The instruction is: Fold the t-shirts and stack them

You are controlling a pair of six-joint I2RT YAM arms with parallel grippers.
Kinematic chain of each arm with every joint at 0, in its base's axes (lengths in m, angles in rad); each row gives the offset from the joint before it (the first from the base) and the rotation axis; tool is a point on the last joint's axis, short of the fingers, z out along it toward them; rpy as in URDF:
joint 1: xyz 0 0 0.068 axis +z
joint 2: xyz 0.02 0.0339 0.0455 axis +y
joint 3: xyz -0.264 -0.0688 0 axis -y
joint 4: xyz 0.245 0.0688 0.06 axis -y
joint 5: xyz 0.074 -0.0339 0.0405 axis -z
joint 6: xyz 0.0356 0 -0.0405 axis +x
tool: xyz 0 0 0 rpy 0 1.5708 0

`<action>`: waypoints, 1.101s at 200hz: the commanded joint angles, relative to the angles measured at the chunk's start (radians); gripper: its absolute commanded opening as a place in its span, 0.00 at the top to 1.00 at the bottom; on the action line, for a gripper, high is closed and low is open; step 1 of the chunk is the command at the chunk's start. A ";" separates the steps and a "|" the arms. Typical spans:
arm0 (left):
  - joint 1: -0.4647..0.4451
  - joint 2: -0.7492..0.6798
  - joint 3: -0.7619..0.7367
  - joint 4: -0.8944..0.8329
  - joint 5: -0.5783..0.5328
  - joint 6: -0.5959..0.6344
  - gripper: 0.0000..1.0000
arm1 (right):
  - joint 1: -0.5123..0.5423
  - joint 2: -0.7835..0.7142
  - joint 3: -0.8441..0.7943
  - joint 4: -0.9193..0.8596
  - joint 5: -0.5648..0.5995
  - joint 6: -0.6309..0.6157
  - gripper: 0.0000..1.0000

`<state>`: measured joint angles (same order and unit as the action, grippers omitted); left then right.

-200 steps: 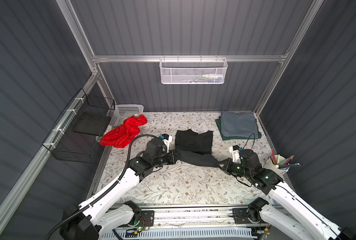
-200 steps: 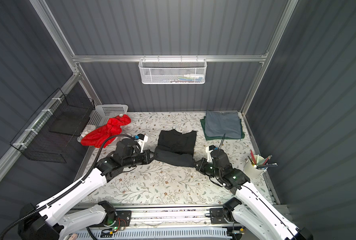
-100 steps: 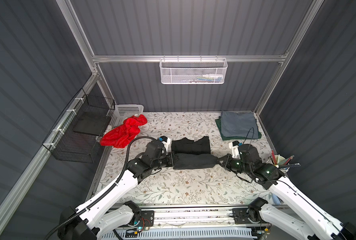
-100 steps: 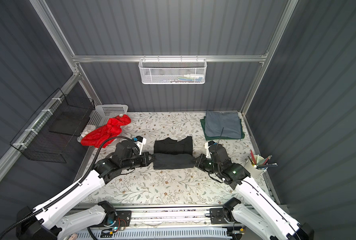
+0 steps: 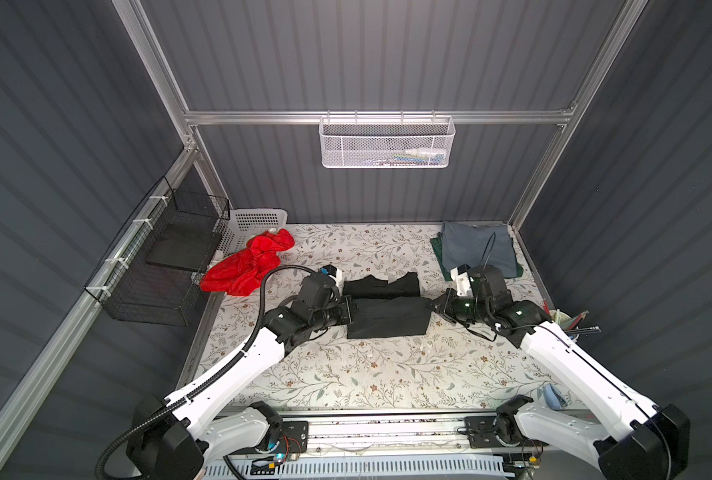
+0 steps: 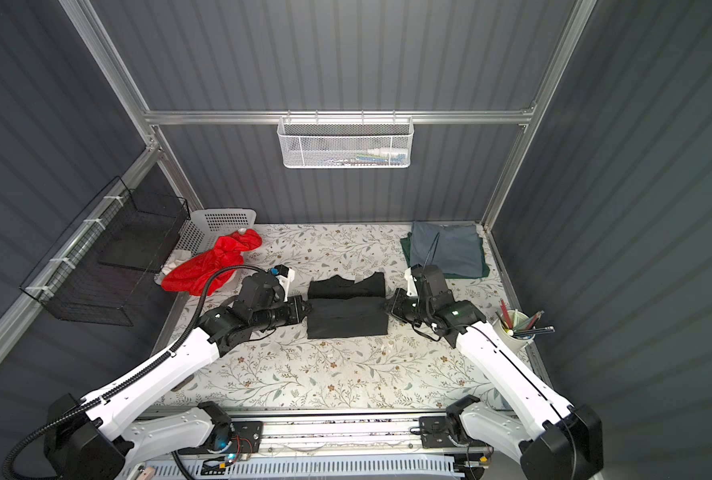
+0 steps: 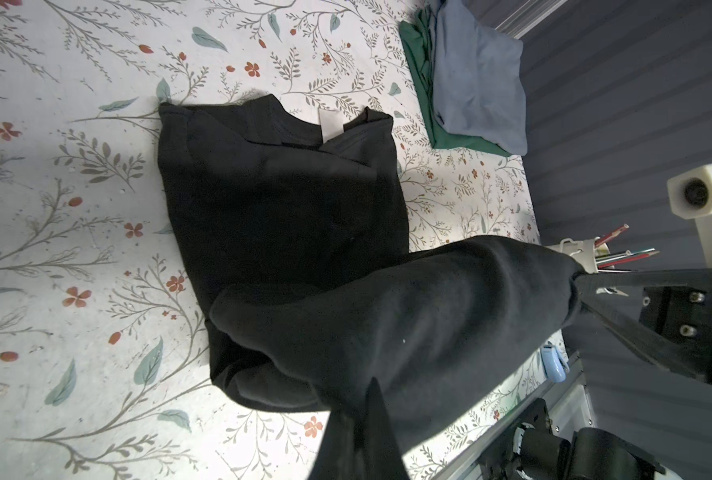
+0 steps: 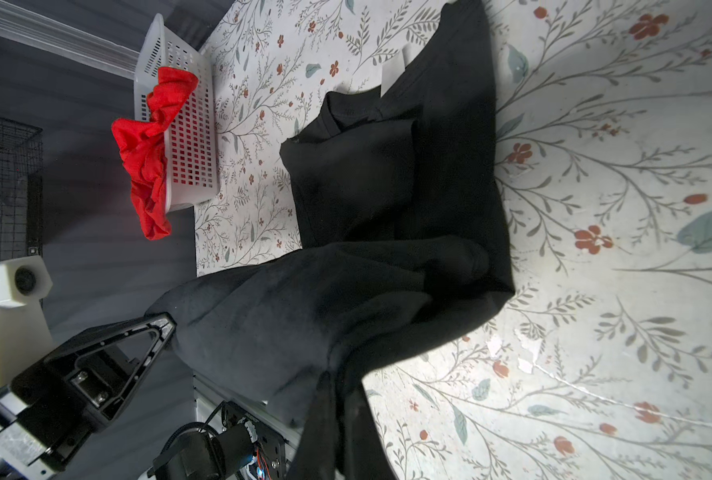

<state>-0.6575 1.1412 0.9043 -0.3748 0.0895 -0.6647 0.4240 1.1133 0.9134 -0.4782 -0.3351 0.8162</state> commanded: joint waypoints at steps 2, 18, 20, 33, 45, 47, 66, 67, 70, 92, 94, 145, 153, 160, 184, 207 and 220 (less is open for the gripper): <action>0.007 0.009 0.045 -0.021 -0.076 0.028 1.00 | -0.025 0.062 0.048 0.032 -0.056 -0.043 1.00; 0.007 0.017 0.044 -0.012 -0.094 0.030 1.00 | -0.038 0.105 0.060 0.056 -0.085 -0.048 1.00; 0.007 0.019 0.044 -0.009 -0.096 0.031 1.00 | -0.040 0.111 0.062 0.059 -0.088 -0.048 1.00; 0.007 0.030 0.048 -0.006 -0.110 0.032 1.00 | -0.051 0.141 0.074 0.072 -0.105 -0.055 1.00; 0.008 0.046 0.058 -0.012 -0.124 0.037 1.00 | -0.058 0.167 0.090 0.072 -0.111 -0.065 1.00; 0.009 0.050 0.059 -0.012 -0.126 0.039 1.00 | -0.059 0.176 0.092 0.072 -0.111 -0.067 1.00; 0.011 0.074 0.065 -0.009 -0.138 0.048 1.00 | -0.073 0.218 0.115 0.075 -0.123 -0.078 1.00; 0.011 0.075 0.066 -0.008 -0.139 0.048 1.00 | -0.075 0.221 0.116 0.075 -0.124 -0.079 1.00; 0.010 0.079 0.067 -0.007 -0.142 0.049 1.00 | -0.076 0.228 0.119 0.077 -0.127 -0.081 1.00; 0.012 0.104 0.074 0.002 -0.168 0.062 1.00 | -0.092 0.274 0.135 0.084 -0.156 -0.087 1.00; 0.012 0.107 0.073 0.002 -0.171 0.062 1.00 | -0.093 0.278 0.136 0.084 -0.158 -0.087 1.00; 0.019 0.189 0.097 0.021 -0.212 0.085 1.00 | -0.117 0.365 0.171 0.126 -0.188 -0.101 1.00; 0.021 0.203 0.096 0.037 -0.211 0.094 1.00 | -0.119 0.379 0.177 0.130 -0.194 -0.103 1.00; 0.022 0.216 0.097 0.050 -0.212 0.100 1.00 | -0.122 0.393 0.184 0.130 -0.198 -0.103 1.00; 0.025 0.269 0.116 0.055 -0.240 0.112 1.00 | -0.129 0.447 0.217 0.123 -0.210 -0.116 1.00; 0.041 0.320 0.135 0.080 -0.249 0.133 1.00 | -0.137 0.501 0.252 0.110 -0.221 -0.130 1.00; 0.048 0.349 0.150 0.092 -0.249 0.143 1.00 | -0.142 0.525 0.263 0.113 -0.222 -0.129 1.00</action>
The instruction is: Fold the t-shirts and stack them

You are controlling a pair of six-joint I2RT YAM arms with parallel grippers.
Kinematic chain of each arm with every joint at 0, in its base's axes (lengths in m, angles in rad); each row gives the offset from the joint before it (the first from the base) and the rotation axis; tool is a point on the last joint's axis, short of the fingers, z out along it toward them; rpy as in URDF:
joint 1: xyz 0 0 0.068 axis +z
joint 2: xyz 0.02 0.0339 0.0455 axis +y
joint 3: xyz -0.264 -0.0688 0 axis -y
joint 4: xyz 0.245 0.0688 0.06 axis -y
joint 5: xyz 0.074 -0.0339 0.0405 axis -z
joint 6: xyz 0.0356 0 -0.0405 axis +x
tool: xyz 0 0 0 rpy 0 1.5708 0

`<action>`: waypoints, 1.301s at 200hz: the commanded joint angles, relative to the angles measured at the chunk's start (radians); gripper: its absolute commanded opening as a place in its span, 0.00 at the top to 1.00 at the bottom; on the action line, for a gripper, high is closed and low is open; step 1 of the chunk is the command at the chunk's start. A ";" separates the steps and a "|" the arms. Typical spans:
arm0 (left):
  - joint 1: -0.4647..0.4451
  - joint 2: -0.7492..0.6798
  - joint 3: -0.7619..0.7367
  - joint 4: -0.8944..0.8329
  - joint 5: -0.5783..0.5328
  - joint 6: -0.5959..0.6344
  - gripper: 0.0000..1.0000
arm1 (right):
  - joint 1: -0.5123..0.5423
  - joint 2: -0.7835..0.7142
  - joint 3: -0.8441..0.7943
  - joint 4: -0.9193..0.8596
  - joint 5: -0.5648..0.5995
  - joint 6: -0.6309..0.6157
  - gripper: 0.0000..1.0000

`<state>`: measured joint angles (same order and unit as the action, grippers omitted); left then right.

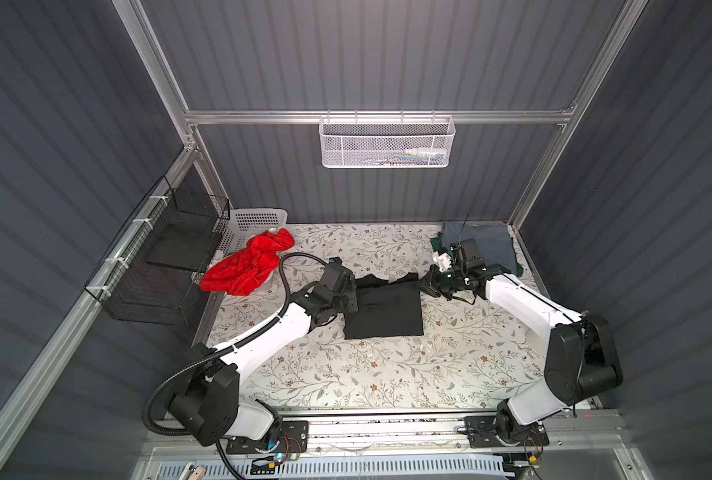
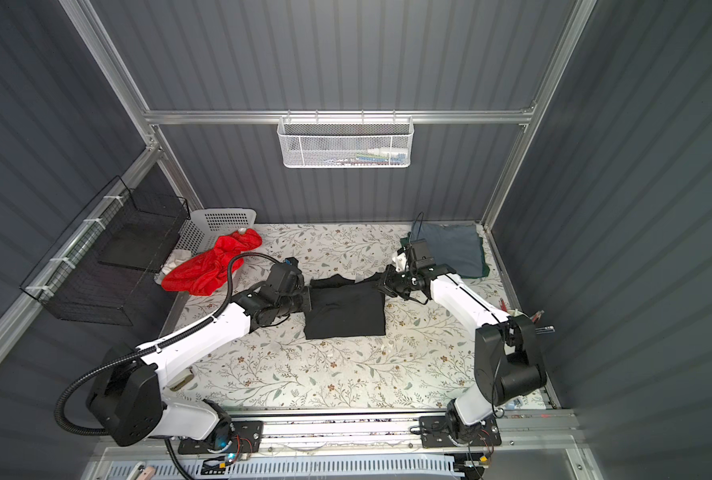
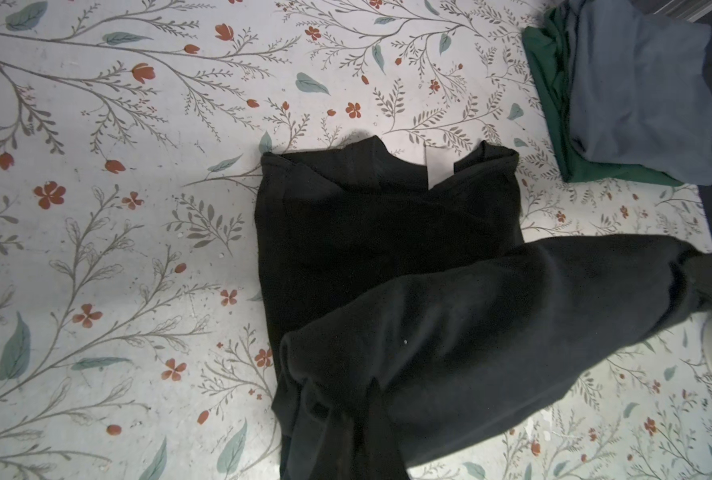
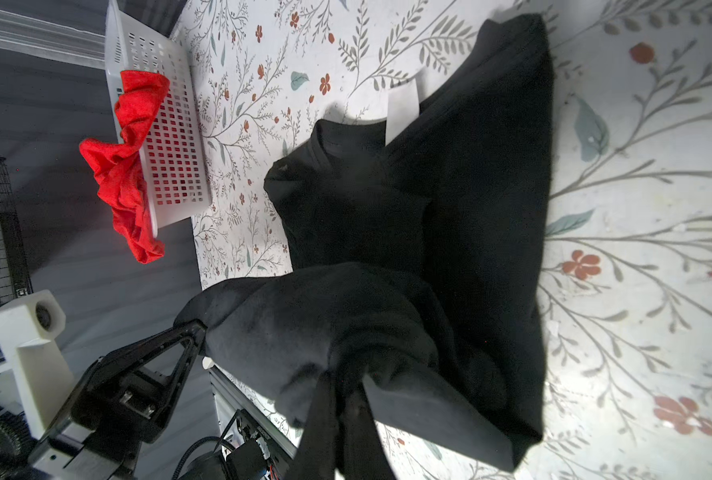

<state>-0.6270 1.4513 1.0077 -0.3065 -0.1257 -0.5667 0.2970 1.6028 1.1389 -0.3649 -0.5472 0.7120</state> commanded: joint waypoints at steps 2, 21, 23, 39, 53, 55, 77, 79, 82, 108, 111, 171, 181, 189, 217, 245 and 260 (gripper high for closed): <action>0.019 0.046 0.050 0.027 -0.035 0.048 1.00 | -0.016 0.039 0.038 0.001 -0.008 -0.025 1.00; 0.037 0.100 0.080 0.023 -0.034 0.059 1.00 | -0.026 0.071 0.049 0.020 -0.013 -0.017 1.00; 0.038 0.107 0.083 0.022 -0.034 0.061 1.00 | -0.027 0.075 0.050 0.022 -0.015 -0.017 1.00; 0.057 0.147 0.101 0.032 -0.030 0.073 1.00 | -0.032 0.111 0.070 0.024 -0.022 -0.015 1.00; 0.064 0.181 0.130 0.040 -0.031 0.095 1.00 | -0.034 0.140 0.090 0.018 -0.029 -0.020 1.00; 0.065 0.186 0.135 0.040 -0.030 0.098 1.00 | -0.035 0.145 0.091 0.017 -0.029 -0.020 1.00; 0.069 0.230 0.193 0.042 -0.044 0.127 1.00 | -0.047 0.183 0.115 0.010 -0.037 -0.020 1.00; 0.069 0.235 0.199 0.044 -0.045 0.129 1.00 | -0.048 0.186 0.118 0.008 -0.038 -0.018 1.00; 0.069 0.239 0.202 0.047 -0.045 0.129 1.00 | -0.051 0.191 0.123 0.006 -0.038 -0.019 1.00; 0.072 0.281 0.235 0.064 -0.038 0.124 1.00 | -0.065 0.219 0.155 0.003 -0.037 -0.010 1.00; 0.073 0.286 0.237 0.066 -0.038 0.123 1.00 | -0.066 0.222 0.158 0.004 -0.034 -0.009 1.00; 0.124 0.370 0.305 0.116 -0.055 0.125 1.00 | -0.084 0.258 0.191 0.035 -0.013 0.041 1.00; 0.128 0.374 0.320 0.113 -0.069 0.130 1.00 | -0.086 0.262 0.195 0.035 -0.009 0.041 1.00; 0.128 0.369 0.327 0.114 -0.082 0.134 0.95 | -0.088 0.263 0.195 0.033 -0.007 0.042 1.00; 0.130 0.328 0.320 0.136 -0.116 0.162 0.39 | -0.098 0.254 0.185 0.035 0.004 0.044 1.00; 0.130 0.266 0.276 0.163 -0.155 0.186 0.01 | -0.109 0.238 0.171 0.042 0.030 0.053 1.00; 0.130 0.244 0.251 0.168 -0.161 0.191 0.00 | -0.119 0.232 0.157 0.057 0.041 0.065 1.00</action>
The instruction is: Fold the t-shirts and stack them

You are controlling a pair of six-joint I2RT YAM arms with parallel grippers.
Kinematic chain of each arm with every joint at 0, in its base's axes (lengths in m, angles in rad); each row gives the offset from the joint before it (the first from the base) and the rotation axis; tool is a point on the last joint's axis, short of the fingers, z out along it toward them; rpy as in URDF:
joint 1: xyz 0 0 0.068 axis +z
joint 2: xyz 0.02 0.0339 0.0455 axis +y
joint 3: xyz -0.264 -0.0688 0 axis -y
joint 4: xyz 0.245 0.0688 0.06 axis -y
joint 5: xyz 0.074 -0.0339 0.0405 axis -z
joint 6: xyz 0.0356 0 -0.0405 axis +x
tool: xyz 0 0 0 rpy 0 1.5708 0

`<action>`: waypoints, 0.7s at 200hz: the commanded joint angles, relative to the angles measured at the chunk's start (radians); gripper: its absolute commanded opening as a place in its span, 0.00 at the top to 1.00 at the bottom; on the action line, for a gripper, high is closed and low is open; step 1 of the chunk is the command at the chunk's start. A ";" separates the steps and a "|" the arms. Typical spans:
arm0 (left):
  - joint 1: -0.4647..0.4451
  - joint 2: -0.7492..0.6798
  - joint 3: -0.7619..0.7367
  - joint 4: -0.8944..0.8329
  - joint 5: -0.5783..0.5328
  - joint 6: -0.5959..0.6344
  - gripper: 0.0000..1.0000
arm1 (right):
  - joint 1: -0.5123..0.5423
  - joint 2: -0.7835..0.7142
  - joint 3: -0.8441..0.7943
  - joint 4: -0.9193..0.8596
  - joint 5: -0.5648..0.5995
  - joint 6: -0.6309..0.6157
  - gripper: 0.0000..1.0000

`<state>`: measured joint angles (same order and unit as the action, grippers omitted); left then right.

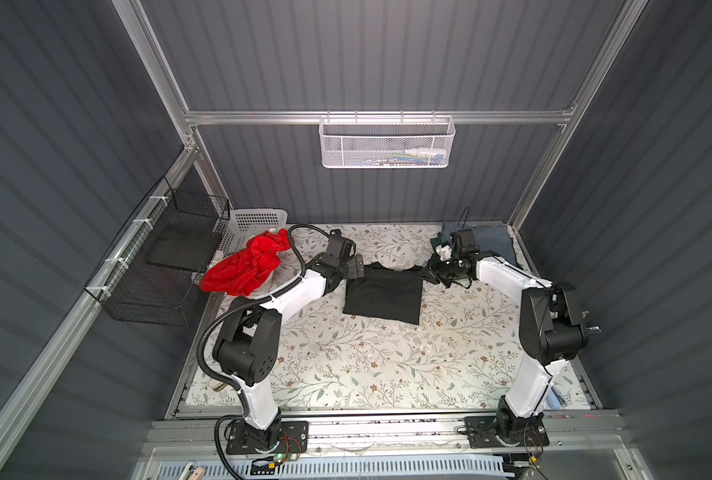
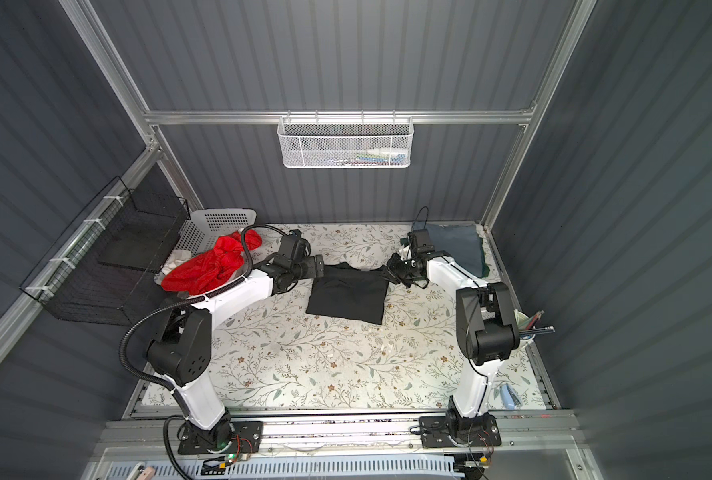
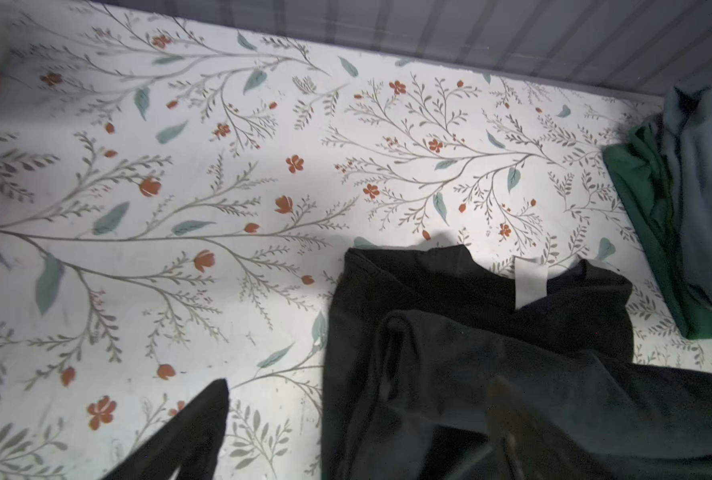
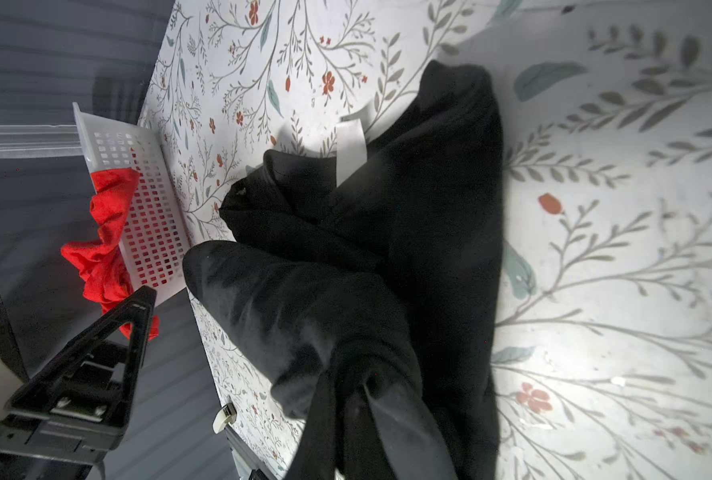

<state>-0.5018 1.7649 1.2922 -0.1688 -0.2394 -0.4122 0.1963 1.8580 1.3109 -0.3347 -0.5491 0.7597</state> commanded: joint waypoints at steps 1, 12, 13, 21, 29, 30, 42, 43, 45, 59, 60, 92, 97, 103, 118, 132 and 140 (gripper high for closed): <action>0.005 -0.070 -0.034 0.030 -0.048 0.036 0.00 | -0.019 -0.023 -0.016 0.029 0.043 0.018 1.00; 0.005 -0.083 -0.047 0.026 -0.047 0.035 0.00 | -0.026 -0.021 -0.019 0.040 0.041 0.023 0.93; 0.005 -0.084 -0.048 0.025 -0.046 0.034 0.00 | -0.029 -0.021 -0.019 0.041 0.039 0.023 0.91; 0.005 -0.091 -0.060 0.026 -0.039 0.030 0.00 | -0.034 -0.014 -0.017 0.043 0.032 0.020 0.73; 0.005 -0.098 -0.071 0.029 -0.028 0.031 0.00 | -0.041 -0.005 -0.010 0.039 0.030 0.016 0.55; 0.005 -0.098 -0.074 0.030 -0.026 0.031 0.00 | -0.043 -0.004 -0.010 0.037 0.030 0.015 0.53; 0.005 -0.109 -0.096 0.041 -0.004 0.035 0.00 | -0.053 -0.004 -0.008 0.027 0.038 0.007 0.39; 0.005 -0.110 -0.099 0.040 -0.002 0.035 0.00 | -0.054 -0.005 -0.009 0.026 0.039 0.006 0.38; 0.005 -0.112 -0.103 0.042 0.002 0.037 0.00 | -0.056 -0.005 -0.010 0.025 0.042 0.003 0.36; 0.005 -0.121 -0.132 0.052 0.027 0.044 0.00 | -0.060 -0.025 -0.022 0.010 0.069 -0.018 0.28; 0.005 -0.122 -0.134 0.053 0.029 0.045 0.00 | -0.060 -0.027 -0.023 0.008 0.071 -0.020 0.27; 0.005 -0.089 -0.176 0.094 0.144 0.051 0.00 | -0.059 -0.075 -0.098 0.023 0.096 -0.064 0.22; 0.005 -0.075 -0.173 0.093 0.162 0.049 0.00 | -0.060 -0.076 -0.110 0.027 0.096 -0.067 0.22; 0.005 -0.055 -0.166 0.089 0.180 0.045 0.00 | -0.060 -0.076 -0.125 0.034 0.098 -0.069 0.21; 0.005 0.002 -0.136 0.074 0.218 0.041 0.00 | -0.056 -0.073 -0.160 0.050 0.098 -0.069 0.22; 0.004 0.068 -0.089 0.054 0.244 0.045 0.00 | -0.044 -0.066 -0.177 0.056 0.099 -0.082 0.22; 0.005 0.106 -0.053 0.034 0.256 0.048 0.00 | -0.036 -0.061 -0.179 0.051 0.104 -0.092 0.22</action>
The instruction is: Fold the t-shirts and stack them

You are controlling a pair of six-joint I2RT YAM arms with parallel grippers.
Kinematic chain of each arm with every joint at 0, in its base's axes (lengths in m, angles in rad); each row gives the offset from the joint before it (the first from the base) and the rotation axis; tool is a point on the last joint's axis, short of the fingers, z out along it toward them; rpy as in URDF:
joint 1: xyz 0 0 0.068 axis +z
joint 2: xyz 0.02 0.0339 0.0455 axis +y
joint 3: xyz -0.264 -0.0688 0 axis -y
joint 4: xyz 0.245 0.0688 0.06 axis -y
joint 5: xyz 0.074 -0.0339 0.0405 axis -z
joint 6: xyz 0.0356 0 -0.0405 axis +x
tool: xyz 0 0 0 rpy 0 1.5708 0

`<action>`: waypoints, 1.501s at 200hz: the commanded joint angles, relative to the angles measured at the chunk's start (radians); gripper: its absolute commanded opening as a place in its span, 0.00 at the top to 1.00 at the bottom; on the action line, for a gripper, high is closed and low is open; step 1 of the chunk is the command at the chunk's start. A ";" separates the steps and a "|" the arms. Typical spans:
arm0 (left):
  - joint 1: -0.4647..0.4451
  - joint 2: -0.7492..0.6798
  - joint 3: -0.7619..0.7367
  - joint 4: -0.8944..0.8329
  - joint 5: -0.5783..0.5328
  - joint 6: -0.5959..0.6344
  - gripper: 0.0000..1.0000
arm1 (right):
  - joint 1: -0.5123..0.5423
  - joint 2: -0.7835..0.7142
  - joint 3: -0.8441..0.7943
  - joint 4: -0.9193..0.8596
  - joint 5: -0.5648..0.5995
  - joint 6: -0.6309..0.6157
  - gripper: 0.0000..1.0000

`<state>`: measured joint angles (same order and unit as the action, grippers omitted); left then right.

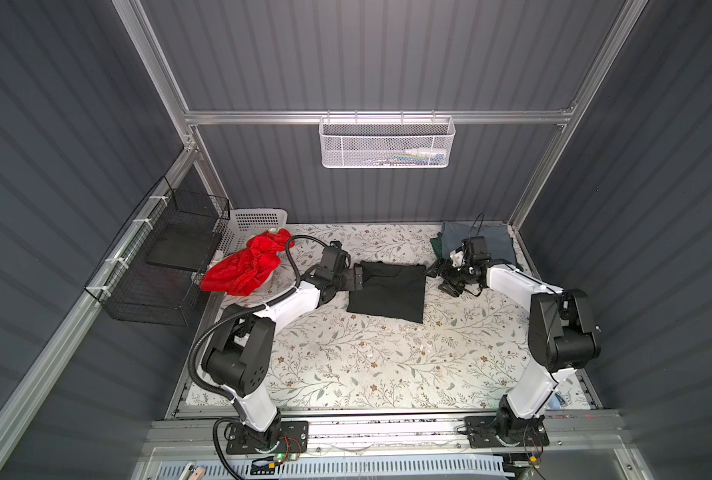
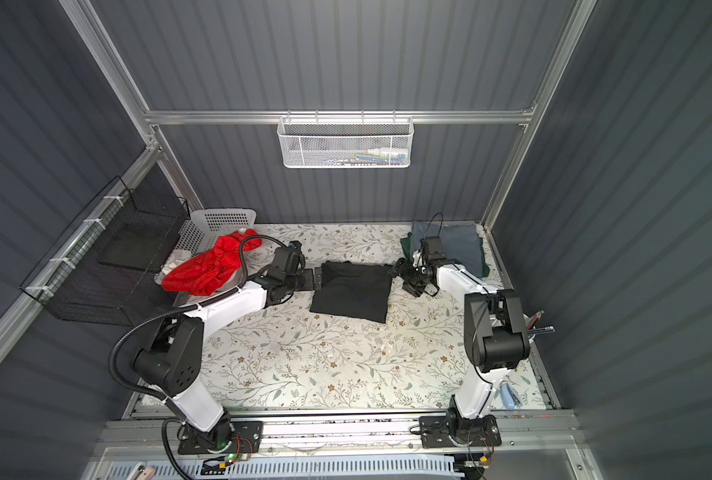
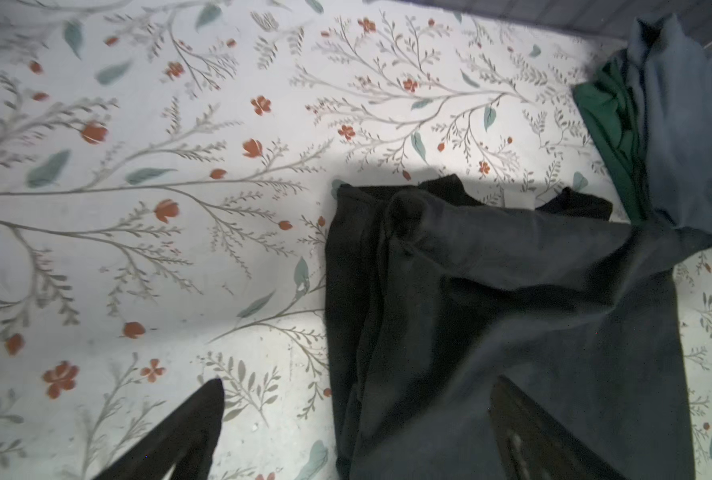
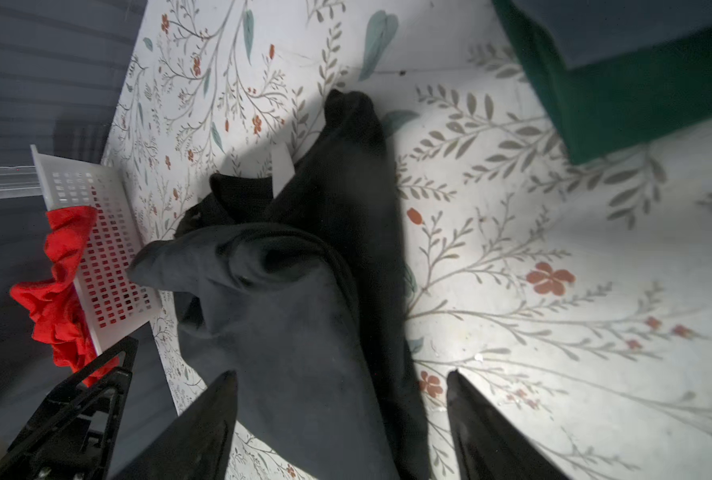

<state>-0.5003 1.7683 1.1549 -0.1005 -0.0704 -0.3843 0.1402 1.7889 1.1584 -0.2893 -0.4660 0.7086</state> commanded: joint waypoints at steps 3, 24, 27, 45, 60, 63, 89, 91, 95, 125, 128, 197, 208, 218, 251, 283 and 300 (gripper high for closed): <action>0.002 0.118 0.098 -0.045 0.091 0.022 0.00 | 0.023 0.011 -0.026 0.002 0.023 -0.045 0.22; 0.002 0.213 0.191 -0.088 0.101 0.038 0.00 | 0.038 0.032 -0.021 -0.012 0.034 -0.068 0.22; 0.003 0.225 0.201 -0.091 0.100 0.038 0.01 | 0.037 0.036 -0.020 -0.015 0.038 -0.070 0.22; 0.002 0.286 0.284 -0.125 0.082 0.038 0.00 | 0.036 0.062 -0.009 -0.017 0.064 -0.084 0.23; 0.003 0.320 0.322 -0.141 0.071 0.031 0.00 | 0.037 0.093 0.017 -0.027 0.083 -0.100 0.24; 0.003 0.324 0.327 -0.140 0.070 0.028 0.00 | 0.036 0.099 0.024 -0.032 0.087 -0.102 0.24; 0.003 0.330 0.344 -0.138 0.061 0.021 0.00 | 0.036 0.150 0.082 -0.050 0.096 -0.117 0.27; 0.003 0.329 0.344 -0.135 0.058 0.021 0.00 | 0.036 0.153 0.085 -0.051 0.099 -0.117 0.27; 0.003 0.329 0.344 -0.131 0.054 0.022 0.00 | 0.036 0.157 0.090 -0.051 0.103 -0.118 0.27; 0.003 0.353 0.376 -0.156 0.034 0.042 0.00 | 0.036 0.197 0.141 -0.058 0.116 -0.115 0.31; 0.004 0.358 0.380 -0.160 0.033 0.044 0.00 | 0.036 0.202 0.147 -0.059 0.115 -0.114 0.32; 0.015 0.432 0.450 -0.207 0.027 0.050 0.00 | 0.039 0.260 0.195 -0.041 0.083 -0.083 0.42; 0.017 0.442 0.460 -0.212 0.029 0.048 0.00 | 0.041 0.267 0.200 -0.039 0.080 -0.080 0.43; 0.019 0.450 0.466 -0.213 0.033 0.049 0.00 | 0.045 0.274 0.210 -0.047 0.095 -0.080 0.43; 0.023 0.475 0.486 -0.226 0.036 0.048 0.00 | 0.047 0.291 0.222 -0.031 0.073 -0.065 0.46; 0.029 0.489 0.491 -0.229 0.044 0.048 0.00 | 0.048 0.312 0.227 0.002 0.048 -0.041 0.49; 0.034 0.495 0.491 -0.227 0.047 0.044 0.00 | 0.048 0.322 0.231 0.028 0.029 -0.031 0.52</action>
<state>-0.4816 2.2181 1.6363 -0.2874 -0.0296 -0.3470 0.1822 2.0727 1.3750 -0.2897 -0.4114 0.6533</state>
